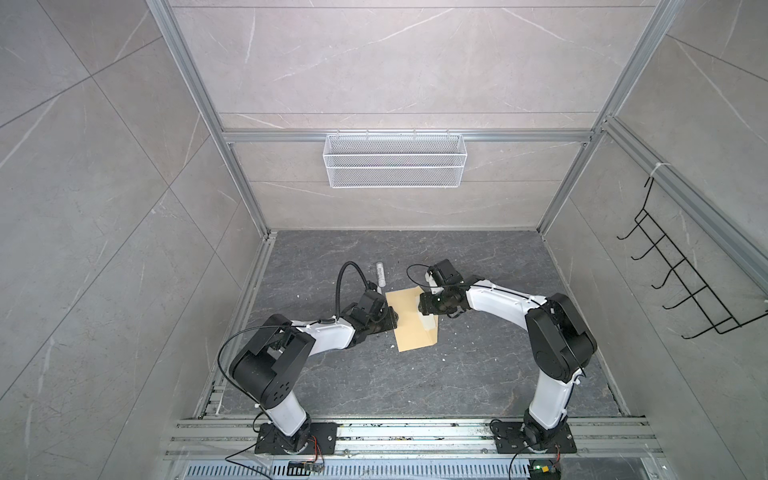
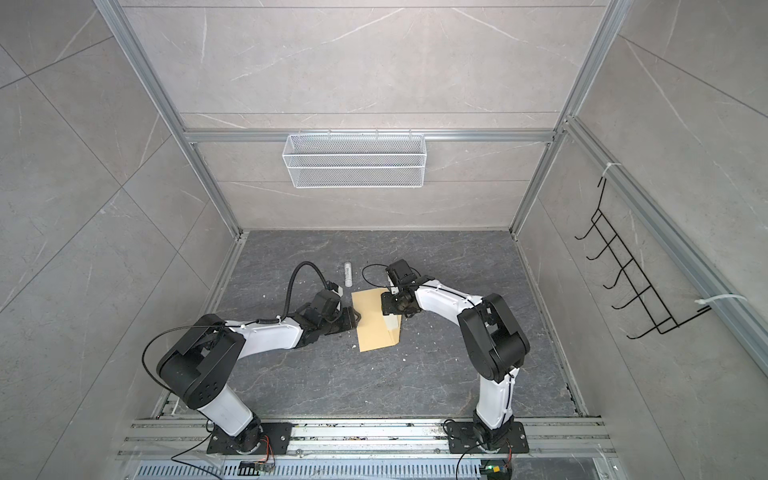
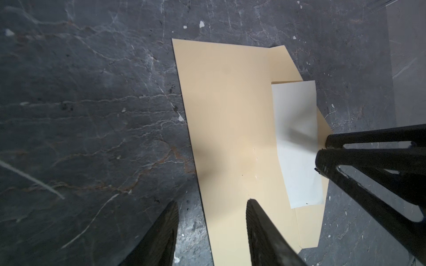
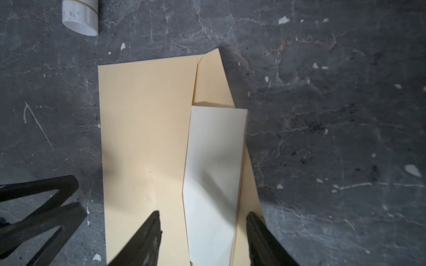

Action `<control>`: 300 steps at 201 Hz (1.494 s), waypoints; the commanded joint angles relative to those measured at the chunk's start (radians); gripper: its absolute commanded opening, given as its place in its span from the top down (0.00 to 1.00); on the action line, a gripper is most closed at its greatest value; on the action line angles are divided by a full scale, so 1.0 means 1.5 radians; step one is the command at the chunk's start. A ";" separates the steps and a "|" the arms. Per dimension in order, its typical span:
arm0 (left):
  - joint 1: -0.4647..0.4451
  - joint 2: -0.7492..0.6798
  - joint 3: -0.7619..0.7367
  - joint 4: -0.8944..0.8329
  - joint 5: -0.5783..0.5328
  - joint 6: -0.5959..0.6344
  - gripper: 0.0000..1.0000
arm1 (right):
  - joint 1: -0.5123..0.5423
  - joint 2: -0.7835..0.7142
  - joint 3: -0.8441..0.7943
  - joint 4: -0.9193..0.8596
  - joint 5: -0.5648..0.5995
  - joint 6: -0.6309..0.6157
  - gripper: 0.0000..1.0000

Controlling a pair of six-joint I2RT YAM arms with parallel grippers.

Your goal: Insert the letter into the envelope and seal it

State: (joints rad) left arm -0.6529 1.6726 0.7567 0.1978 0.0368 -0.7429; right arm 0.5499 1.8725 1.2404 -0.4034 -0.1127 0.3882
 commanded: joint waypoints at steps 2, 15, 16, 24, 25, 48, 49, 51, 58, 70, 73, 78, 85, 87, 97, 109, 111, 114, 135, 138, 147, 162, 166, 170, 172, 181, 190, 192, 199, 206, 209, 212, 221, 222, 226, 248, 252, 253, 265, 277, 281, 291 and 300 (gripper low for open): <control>-0.001 0.011 0.010 0.032 0.015 -0.003 0.53 | 0.005 0.015 0.019 0.006 -0.005 0.001 0.39; -0.001 0.017 0.011 0.036 0.018 -0.004 0.55 | 0.005 0.018 0.018 0.008 -0.006 0.001 0.39; -0.001 0.017 0.011 0.036 0.018 -0.003 0.55 | 0.005 0.019 0.018 0.008 -0.006 0.001 0.39; -0.001 0.021 0.011 0.038 0.019 -0.004 0.57 | 0.004 0.021 0.019 0.009 -0.008 0.002 0.39; -0.001 0.022 0.011 0.039 0.020 -0.003 0.57 | 0.005 0.022 0.018 0.009 -0.008 0.002 0.40; -0.001 0.029 0.012 0.042 0.022 -0.004 0.61 | 0.004 0.027 0.019 0.013 -0.012 0.003 0.39; -0.001 0.030 0.013 0.043 0.022 -0.003 0.61 | 0.005 0.027 0.018 0.013 -0.012 0.003 0.40; -0.001 0.030 0.013 0.042 0.022 -0.004 0.62 | 0.004 0.028 0.018 0.014 -0.012 0.003 0.39; -0.001 0.031 0.013 0.044 0.022 -0.004 0.63 | 0.005 0.029 0.018 0.014 -0.013 0.003 0.39; -0.001 0.034 0.013 0.044 0.024 -0.004 0.65 | 0.006 0.032 0.017 0.016 -0.014 0.004 0.39; -0.001 0.035 0.013 0.046 0.024 -0.003 0.66 | 0.005 0.032 0.018 0.016 -0.014 0.004 0.39; -0.001 0.037 0.014 0.046 0.024 -0.003 0.67 | 0.006 0.033 0.018 0.017 -0.014 0.004 0.39; -0.001 0.039 0.015 0.045 0.025 -0.003 0.68 | 0.005 0.035 0.018 0.018 -0.015 0.004 0.40; -0.001 0.040 0.015 0.046 0.025 -0.003 0.68 | 0.006 0.035 0.018 0.018 -0.015 0.004 0.39; -0.001 0.044 0.016 0.048 0.027 -0.003 0.69 | 0.006 0.038 0.018 0.020 -0.017 0.005 0.40; -0.001 0.048 0.017 0.048 0.029 -0.003 0.70 | 0.004 0.040 0.018 0.021 -0.019 0.005 0.40; -0.001 0.049 0.017 0.048 0.028 -0.003 0.70 | 0.005 0.040 0.018 0.021 -0.019 0.005 0.40; -0.001 0.050 0.017 0.049 0.029 -0.003 0.71 | 0.005 0.040 0.018 0.022 -0.020 0.006 0.40; -0.001 0.057 0.018 0.051 0.029 -0.002 0.72 | 0.006 0.045 0.018 0.024 -0.022 0.007 0.40; -0.001 0.057 0.019 0.051 0.029 -0.002 0.72 | 0.006 0.044 0.018 0.024 -0.022 0.007 0.40; -0.001 0.060 0.019 0.052 0.031 -0.002 0.72 | 0.006 0.046 0.018 0.026 -0.024 0.007 0.40; -0.001 0.064 0.020 0.052 0.031 -0.002 0.73 | 0.006 0.049 0.017 0.028 -0.025 0.008 0.40; -0.001 0.065 0.020 0.053 0.031 -0.003 0.73 | 0.006 0.049 0.018 0.029 -0.026 0.008 0.40; -0.001 0.065 0.020 0.054 0.031 -0.001 0.73 | 0.007 0.050 0.018 0.029 -0.027 0.008 0.40; 0.000 0.065 0.020 0.054 0.031 -0.002 0.73 | 0.007 0.051 0.017 0.030 -0.027 0.008 0.40; -0.001 0.067 0.021 0.055 0.031 -0.001 0.73 | 0.006 0.052 0.018 0.030 -0.029 0.009 0.40; -0.001 0.069 0.021 0.055 0.032 -0.001 0.73 | 0.007 0.054 0.017 0.031 -0.030 0.011 0.40; -0.001 0.070 0.022 0.055 0.032 -0.001 0.73 | 0.007 0.054 0.018 0.031 -0.031 0.011 0.40; -0.001 0.071 0.023 0.055 0.033 -0.001 0.73 | 0.008 0.055 0.017 0.032 -0.031 0.011 0.40; -0.001 0.073 0.023 0.055 0.035 0.001 0.74 | 0.008 0.056 0.018 0.033 -0.032 0.012 0.40; -0.001 0.073 0.023 0.055 0.035 0.000 0.74 | 0.007 0.056 0.018 0.033 -0.033 0.012 0.40; -0.001 0.073 0.023 0.055 0.036 0.000 0.74 | 0.008 0.057 0.018 0.033 -0.033 0.012 0.40; -0.001 0.076 0.024 0.056 0.037 0.001 0.75 | 0.009 0.057 0.017 0.033 -0.034 0.013 0.40; -0.001 0.076 0.024 0.056 0.037 0.001 0.75 | 0.009 0.057 0.017 0.033 -0.034 0.013 0.40; -0.001 0.078 0.024 0.056 0.037 0.000 0.75 | 0.010 0.058 0.017 0.035 -0.035 0.013 0.40; -0.001 0.083 0.025 0.060 0.041 -0.001 0.76 | 0.012 0.062 0.019 0.036 -0.037 0.014 0.40; 0.000 0.084 0.025 0.060 0.041 -0.001 0.76 | 0.012 0.063 0.019 0.038 -0.037 0.015 0.40; -0.001 0.084 0.026 0.060 0.041 -0.001 0.76 | 0.012 0.063 0.020 0.038 -0.038 0.014 0.40; 0.000 0.086 0.026 0.061 0.043 -0.001 0.76 | 0.013 0.066 0.020 0.039 -0.040 0.015 0.40; -0.001 0.088 0.026 0.061 0.044 0.000 0.77 | 0.014 0.068 0.022 0.040 -0.042 0.016 0.40; -0.001 0.088 0.026 0.061 0.043 0.001 0.77 | 0.015 0.069 0.023 0.040 -0.042 0.016 0.40; -0.001 0.090 0.026 0.062 0.044 -0.001 0.77 | 0.017 0.070 0.025 0.041 -0.043 0.017 0.40; -0.001 0.091 0.026 0.063 0.045 0.000 0.78 | 0.018 0.071 0.026 0.043 -0.044 0.016 0.40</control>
State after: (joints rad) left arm -0.6521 1.7737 0.7815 0.3016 0.0830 -0.7517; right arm 0.5621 1.9491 1.2499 -0.3466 -0.1570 0.3992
